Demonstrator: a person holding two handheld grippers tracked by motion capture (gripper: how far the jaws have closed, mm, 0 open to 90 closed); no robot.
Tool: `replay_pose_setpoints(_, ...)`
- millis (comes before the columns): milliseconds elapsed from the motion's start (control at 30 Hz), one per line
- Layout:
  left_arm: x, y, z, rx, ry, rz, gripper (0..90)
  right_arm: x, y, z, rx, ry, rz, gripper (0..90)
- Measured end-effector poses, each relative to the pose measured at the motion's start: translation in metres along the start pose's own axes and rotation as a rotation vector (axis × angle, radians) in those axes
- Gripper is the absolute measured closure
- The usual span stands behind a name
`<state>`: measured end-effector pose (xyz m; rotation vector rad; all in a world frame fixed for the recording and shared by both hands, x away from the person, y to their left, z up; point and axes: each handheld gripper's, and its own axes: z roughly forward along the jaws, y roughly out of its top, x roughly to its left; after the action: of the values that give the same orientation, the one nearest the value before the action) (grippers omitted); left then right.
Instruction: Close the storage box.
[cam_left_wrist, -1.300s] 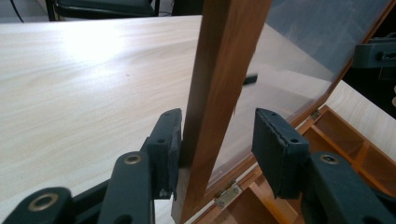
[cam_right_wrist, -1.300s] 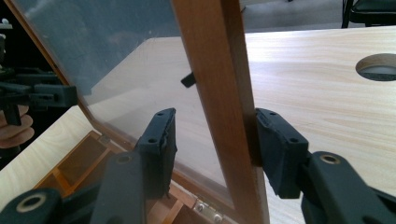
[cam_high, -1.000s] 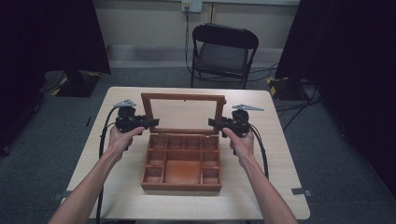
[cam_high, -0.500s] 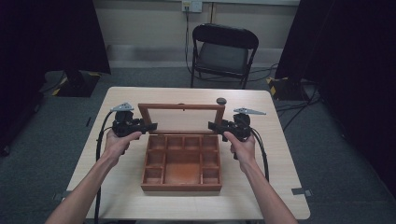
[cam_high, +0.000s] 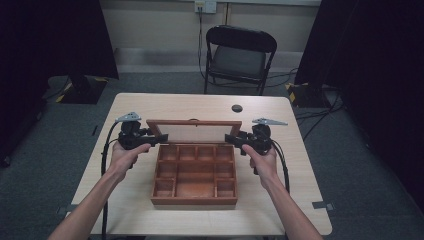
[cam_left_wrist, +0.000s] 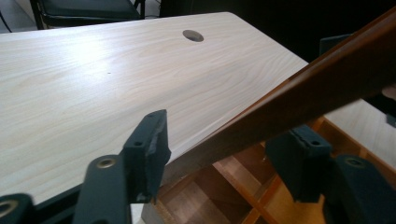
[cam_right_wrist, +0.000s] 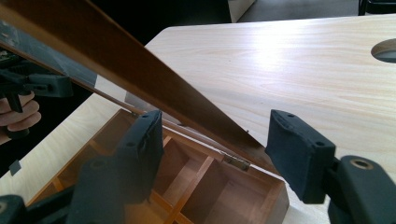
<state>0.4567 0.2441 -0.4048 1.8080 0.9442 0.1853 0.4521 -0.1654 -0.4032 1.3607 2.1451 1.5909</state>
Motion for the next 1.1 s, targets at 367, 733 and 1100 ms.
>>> replay_pose_setpoints(367, -0.007, -0.008, -0.005, 0.018, 0.013, 0.019, 24.9, 0.003, -0.009, -0.005, 0.031, 0.015, -0.004, 31.3)
replay_pose_setpoints(733, -0.011, -0.018, -0.01, 0.033, -0.001, 0.018, 20.1, 0.004, -0.017, -0.015, 0.07, 0.008, -0.022, 28.3)
replay_pose_setpoints(1100, -0.015, -0.023, -0.012, 0.039, -0.018, 0.015, 19.7, 0.0, -0.02, -0.037, 0.116, -0.016, -0.067, 31.3)
